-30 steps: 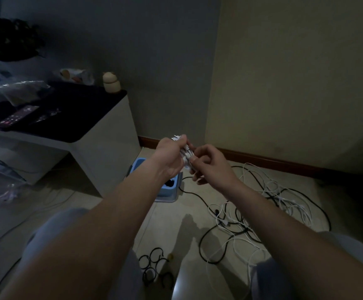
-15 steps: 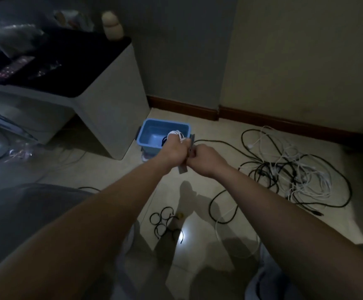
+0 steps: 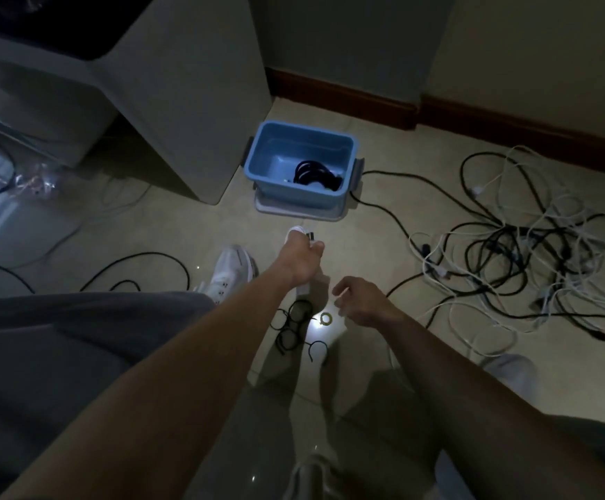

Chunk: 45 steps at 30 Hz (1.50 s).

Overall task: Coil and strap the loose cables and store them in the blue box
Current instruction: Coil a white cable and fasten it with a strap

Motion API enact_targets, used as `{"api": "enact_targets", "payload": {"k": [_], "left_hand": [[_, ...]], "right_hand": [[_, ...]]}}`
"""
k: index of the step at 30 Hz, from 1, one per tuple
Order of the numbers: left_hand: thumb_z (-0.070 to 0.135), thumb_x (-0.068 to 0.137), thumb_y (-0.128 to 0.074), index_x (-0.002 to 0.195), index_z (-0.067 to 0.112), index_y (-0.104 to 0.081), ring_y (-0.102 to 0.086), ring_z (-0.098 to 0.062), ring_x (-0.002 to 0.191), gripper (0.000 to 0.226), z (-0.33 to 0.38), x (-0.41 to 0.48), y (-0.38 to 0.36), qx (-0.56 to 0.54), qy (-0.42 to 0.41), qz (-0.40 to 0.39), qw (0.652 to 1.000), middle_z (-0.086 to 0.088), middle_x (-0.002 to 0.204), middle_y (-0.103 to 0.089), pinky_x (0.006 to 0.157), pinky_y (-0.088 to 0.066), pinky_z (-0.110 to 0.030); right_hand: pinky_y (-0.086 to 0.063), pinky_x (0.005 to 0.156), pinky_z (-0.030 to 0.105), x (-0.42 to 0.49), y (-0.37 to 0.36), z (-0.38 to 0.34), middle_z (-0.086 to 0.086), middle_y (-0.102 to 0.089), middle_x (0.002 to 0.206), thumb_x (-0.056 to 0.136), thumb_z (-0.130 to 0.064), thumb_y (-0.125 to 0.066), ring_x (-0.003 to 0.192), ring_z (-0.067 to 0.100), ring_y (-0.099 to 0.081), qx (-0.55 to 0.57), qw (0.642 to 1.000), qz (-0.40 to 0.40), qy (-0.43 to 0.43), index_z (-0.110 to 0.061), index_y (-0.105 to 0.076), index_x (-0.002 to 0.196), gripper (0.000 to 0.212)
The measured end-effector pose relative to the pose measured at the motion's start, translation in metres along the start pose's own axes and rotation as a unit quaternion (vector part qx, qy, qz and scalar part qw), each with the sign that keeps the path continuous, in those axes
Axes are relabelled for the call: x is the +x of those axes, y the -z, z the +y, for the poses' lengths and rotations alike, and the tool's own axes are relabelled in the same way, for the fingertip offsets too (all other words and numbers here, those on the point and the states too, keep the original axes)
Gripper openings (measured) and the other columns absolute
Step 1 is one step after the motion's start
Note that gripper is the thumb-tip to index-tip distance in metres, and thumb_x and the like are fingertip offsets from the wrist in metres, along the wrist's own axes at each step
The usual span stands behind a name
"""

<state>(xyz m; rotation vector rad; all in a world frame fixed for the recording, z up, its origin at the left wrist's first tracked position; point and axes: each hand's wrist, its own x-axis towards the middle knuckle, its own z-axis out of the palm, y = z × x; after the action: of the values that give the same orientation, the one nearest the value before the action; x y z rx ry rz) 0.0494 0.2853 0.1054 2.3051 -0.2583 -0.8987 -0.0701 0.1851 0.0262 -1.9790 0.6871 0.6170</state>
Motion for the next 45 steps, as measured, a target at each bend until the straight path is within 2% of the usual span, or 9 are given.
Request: {"api": "enact_targets", "payload": {"k": [4, 10, 16, 21, 23, 26, 33, 38, 45], "left_hand": [[0.004, 0.102, -0.044, 0.102, 0.006, -0.034, -0.037, -0.018, 0.085, 0.011, -0.008, 0.025, 0.001, 0.025, -0.009, -0.001, 1.000, -0.006, 0.087, -0.038, 0.045, -0.032, -0.002], [0.010, 0.103, -0.047, 0.100, 0.005, -0.040, -0.044, -0.019, 0.086, 0.009, -0.022, 0.060, 0.003, 0.019, 0.023, -0.019, 0.999, -0.013, 0.096, -0.047, 0.043, -0.033, -0.011], [0.012, 0.104, -0.045, 0.101, 0.005, -0.043, -0.049, -0.017, 0.076, 0.008, -0.033, 0.079, -0.002, 0.025, 0.051, -0.053, 0.997, -0.012, 0.088, -0.052, 0.046, -0.037, -0.012], [0.014, 0.104, -0.045, 0.104, 0.005, -0.045, -0.050, -0.022, 0.087, 0.009, -0.028, 0.079, -0.001, 0.013, 0.058, -0.063, 0.996, -0.016, 0.097, -0.053, 0.069, -0.040, -0.028], [0.015, 0.104, -0.045, 0.103, 0.005, -0.045, -0.051, -0.023, 0.089, 0.010, -0.022, 0.076, 0.003, 0.009, 0.053, -0.058, 0.997, -0.016, 0.098, -0.054, 0.075, -0.040, -0.029], [0.017, 0.104, -0.045, 0.110, 0.000, -0.048, -0.054, -0.022, 0.088, 0.018, -0.012, 0.071, 0.012, -0.004, 0.040, -0.052, 0.998, -0.017, 0.100, -0.056, 0.077, -0.044, -0.031], [0.017, 0.104, -0.045, 0.103, 0.006, -0.048, -0.052, -0.013, 0.064, 0.012, 0.039, 0.037, 0.049, -0.073, -0.008, -0.034, 0.997, -0.011, 0.084, -0.057, 0.046, -0.044, -0.017], [0.018, 0.104, -0.047, 0.089, 0.005, -0.053, -0.055, -0.019, 0.068, 0.021, 0.084, 0.001, 0.077, -0.130, -0.052, -0.027, 0.990, -0.010, 0.076, -0.058, 0.065, -0.044, -0.030], [0.020, 0.106, -0.047, 0.087, 0.008, -0.055, -0.061, -0.019, 0.072, 0.024, 0.141, -0.054, 0.113, -0.236, -0.098, -0.061, 0.965, -0.009, 0.075, -0.062, 0.072, -0.047, -0.034]], "right_hand": [[-0.039, 0.083, 0.018, 0.026, -0.029, 0.023, 0.013, -0.066, 0.120, 0.087, 0.003, -0.055, 0.113, 0.030, -0.062, -0.075, 0.997, -0.019, 0.029, -0.007, -0.066, 0.116, 0.033], [-0.043, 0.098, 0.035, 0.059, -0.070, 0.011, 0.004, -0.040, 0.142, 0.089, -0.005, -0.044, 0.127, 0.031, -0.045, -0.171, 0.981, -0.077, 0.053, -0.032, -0.060, 0.133, 0.054], [-0.039, 0.101, 0.046, 0.071, -0.091, 0.017, 0.001, -0.017, 0.160, 0.093, -0.018, -0.043, 0.135, 0.036, -0.027, -0.276, 0.954, -0.067, 0.098, -0.026, -0.042, 0.147, 0.055], [-0.043, 0.099, 0.041, 0.077, -0.089, 0.016, 0.003, -0.032, 0.149, 0.094, -0.018, -0.048, 0.127, 0.033, -0.036, -0.250, 0.960, -0.042, 0.118, -0.014, -0.051, 0.135, 0.041], [-0.046, 0.090, 0.033, 0.075, -0.080, 0.008, 0.009, -0.048, 0.132, 0.096, -0.018, -0.051, 0.115, 0.030, -0.051, -0.164, 0.980, 0.010, 0.108, -0.009, -0.064, 0.106, 0.018], [-0.047, 0.070, 0.024, 0.066, -0.054, -0.008, 0.011, -0.067, 0.094, 0.093, -0.019, -0.064, 0.078, 0.018, -0.064, -0.014, 0.992, 0.104, 0.072, -0.003, -0.070, 0.075, 0.025], [-0.039, 0.049, 0.006, 0.023, 0.033, -0.045, -0.005, -0.068, 0.065, 0.077, -0.010, -0.080, 0.056, -0.003, -0.061, 0.153, 0.971, 0.174, 0.060, -0.017, -0.071, 0.066, 0.016], [-0.046, 0.054, 0.026, -0.019, 0.086, -0.077, -0.003, -0.064, 0.053, 0.081, -0.015, -0.080, 0.047, 0.007, -0.058, 0.155, 0.957, 0.211, 0.124, -0.012, -0.066, 0.070, 0.018], [-0.044, 0.060, 0.026, -0.092, 0.157, -0.132, -0.002, -0.065, 0.081, 0.098, -0.019, -0.061, 0.062, 0.008, -0.054, 0.052, 0.947, 0.213, 0.234, -0.022, -0.071, 0.114, 0.020]]}}
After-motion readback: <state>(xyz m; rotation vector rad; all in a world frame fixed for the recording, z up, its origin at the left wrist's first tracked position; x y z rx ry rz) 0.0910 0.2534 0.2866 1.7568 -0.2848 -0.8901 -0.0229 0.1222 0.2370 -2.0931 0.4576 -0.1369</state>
